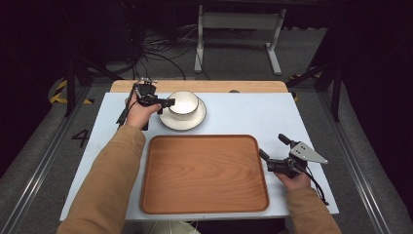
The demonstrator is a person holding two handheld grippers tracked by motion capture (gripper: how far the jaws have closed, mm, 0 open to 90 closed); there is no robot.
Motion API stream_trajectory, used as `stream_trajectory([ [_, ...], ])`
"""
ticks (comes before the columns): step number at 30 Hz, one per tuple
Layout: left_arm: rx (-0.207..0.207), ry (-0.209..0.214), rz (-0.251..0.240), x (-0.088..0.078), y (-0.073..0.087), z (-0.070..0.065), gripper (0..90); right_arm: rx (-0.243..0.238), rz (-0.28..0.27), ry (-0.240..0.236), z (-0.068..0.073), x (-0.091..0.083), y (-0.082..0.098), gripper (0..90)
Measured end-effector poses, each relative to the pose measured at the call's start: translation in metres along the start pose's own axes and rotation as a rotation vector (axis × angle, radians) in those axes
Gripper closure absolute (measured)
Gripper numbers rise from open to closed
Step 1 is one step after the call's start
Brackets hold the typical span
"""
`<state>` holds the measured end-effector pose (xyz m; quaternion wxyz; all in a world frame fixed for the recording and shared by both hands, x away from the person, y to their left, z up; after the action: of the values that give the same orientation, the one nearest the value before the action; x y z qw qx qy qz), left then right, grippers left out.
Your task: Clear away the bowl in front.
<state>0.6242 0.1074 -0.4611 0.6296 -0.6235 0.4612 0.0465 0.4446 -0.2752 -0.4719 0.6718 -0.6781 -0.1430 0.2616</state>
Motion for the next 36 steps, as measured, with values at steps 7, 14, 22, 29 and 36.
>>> stream_trajectory([
  [7,-0.052,0.002,0.012,0.005,0.004,0.003,20.8,0.0,0.0,0.001,0.0,0.0,0.0,3.8],
  [14,-0.094,0.002,0.027,0.013,0.007,0.003,22.0,-0.003,0.0,0.002,0.0,0.0,0.0,3.9],
  [22,-0.132,0.037,0.032,0.025,0.009,-0.006,27.8,-0.003,0.0,0.0,0.0,0.0,0.0,3.8],
  [29,-0.177,0.079,0.077,0.036,0.019,-0.013,36.6,-0.005,-0.001,0.0,0.0,0.0,0.0,3.8],
  [36,-0.244,0.096,0.087,0.039,0.02,-0.017,48.2,-0.007,-0.002,-0.001,0.0,0.0,0.0,3.9],
])
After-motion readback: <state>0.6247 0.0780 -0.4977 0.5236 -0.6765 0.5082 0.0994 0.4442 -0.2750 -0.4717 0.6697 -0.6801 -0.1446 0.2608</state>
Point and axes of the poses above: each handheld gripper's, and its own axes: x roughly forward along the jaws, y roughly out of its underside, z roughly to its left, the point moved 9 cm from there along x, roughly forward along the jaws, and after that the axes turned 6 degrees about x, right-handed, at the moved point
